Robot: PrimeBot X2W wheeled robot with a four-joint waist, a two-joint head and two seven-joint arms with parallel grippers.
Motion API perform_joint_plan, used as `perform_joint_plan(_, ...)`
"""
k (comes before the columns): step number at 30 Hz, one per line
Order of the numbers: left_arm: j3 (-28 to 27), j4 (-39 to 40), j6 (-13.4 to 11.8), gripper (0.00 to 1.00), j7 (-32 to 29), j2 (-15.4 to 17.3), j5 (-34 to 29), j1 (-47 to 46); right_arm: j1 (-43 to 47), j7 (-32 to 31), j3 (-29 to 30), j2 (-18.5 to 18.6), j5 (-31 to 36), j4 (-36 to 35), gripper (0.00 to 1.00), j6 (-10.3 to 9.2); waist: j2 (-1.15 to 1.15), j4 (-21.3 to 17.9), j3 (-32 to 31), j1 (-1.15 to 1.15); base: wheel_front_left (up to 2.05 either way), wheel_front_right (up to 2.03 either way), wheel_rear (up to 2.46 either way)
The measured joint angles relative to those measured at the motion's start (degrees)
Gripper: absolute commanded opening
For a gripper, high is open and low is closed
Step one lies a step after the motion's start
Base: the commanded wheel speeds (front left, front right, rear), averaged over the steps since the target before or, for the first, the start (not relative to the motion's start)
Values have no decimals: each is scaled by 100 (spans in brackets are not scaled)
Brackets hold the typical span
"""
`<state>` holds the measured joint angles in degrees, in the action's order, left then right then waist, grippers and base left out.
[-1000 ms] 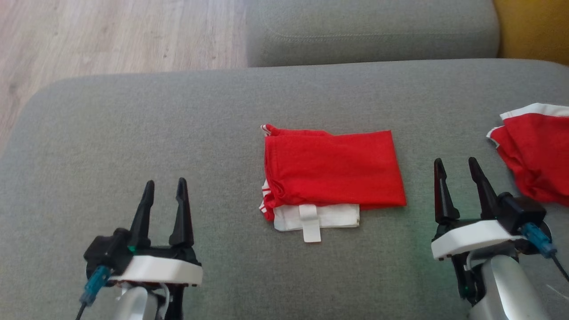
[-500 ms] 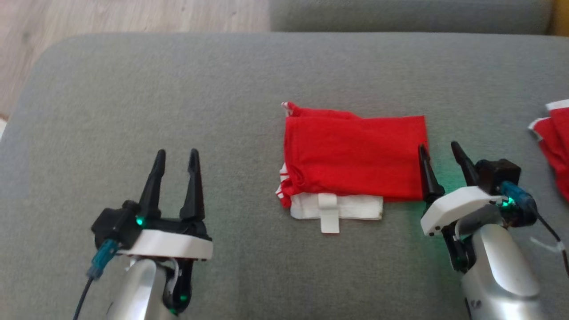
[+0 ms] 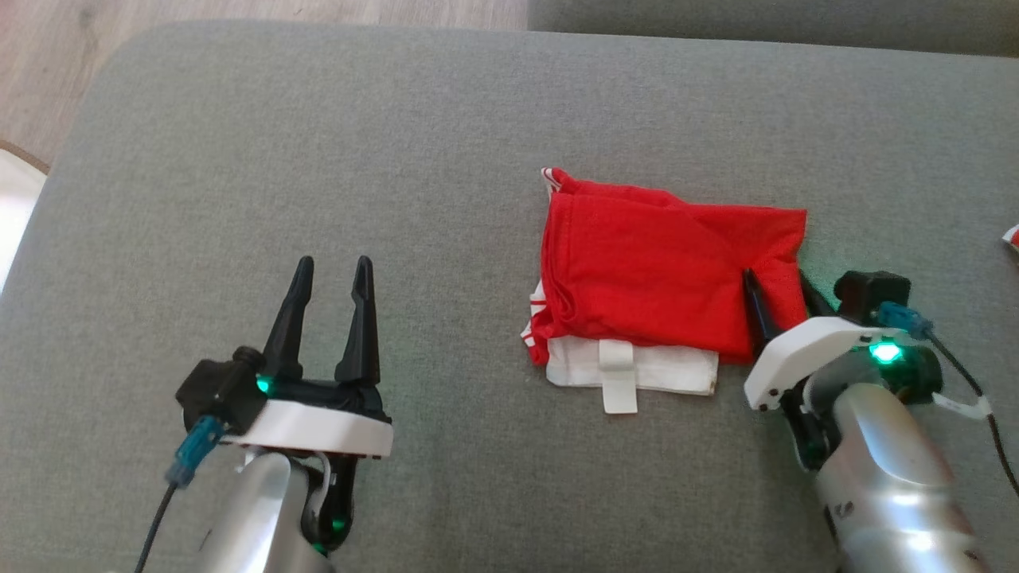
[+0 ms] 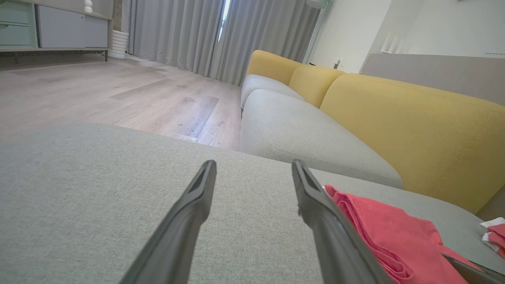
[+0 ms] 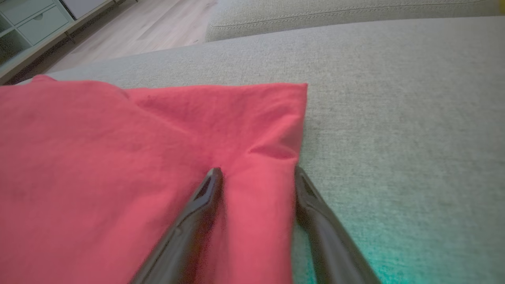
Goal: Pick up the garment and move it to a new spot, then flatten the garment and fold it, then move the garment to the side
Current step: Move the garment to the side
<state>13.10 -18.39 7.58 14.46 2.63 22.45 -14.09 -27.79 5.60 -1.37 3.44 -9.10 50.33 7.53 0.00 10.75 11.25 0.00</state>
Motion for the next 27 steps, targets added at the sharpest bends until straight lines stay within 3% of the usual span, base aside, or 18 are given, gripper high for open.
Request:
perform_joint_plan(1, 0, -8, 0, 100, -1, 0, 0, 0, -33, 5, -68, 8, -19, 64, 0, 0, 0, -6, -7, 0, 0, 0, 0)
perform_joint_plan(9, 90, -88, 0, 100, 0, 4, -1, 31, -96, 458, -402, -13, 387, 426, 0, 1, 0, -235, -255, 0, 0, 0, 0)
perform_joint_plan(17, 213, -10, 0, 100, 0, 14, -96, 66, -142, 581, -582, 98, 1344, 51, 0, 1, 0, -846, -434, 0, 0, 0, 0)
perform_joint_plan(23, 360, 42, 0, 100, 0, 9, -134, 56, -432, 334, -988, 731, 1494, -547, 0, 1, 0, -1325, -409, 0, 0, 0, 0)
perform_joint_plan(27, 416, 142, 0, 100, 7, 5, -133, -66, -688, 12, -1100, 1689, 1277, -945, 0, 1, 0, -1568, -147, 0, 0, 0, 0)
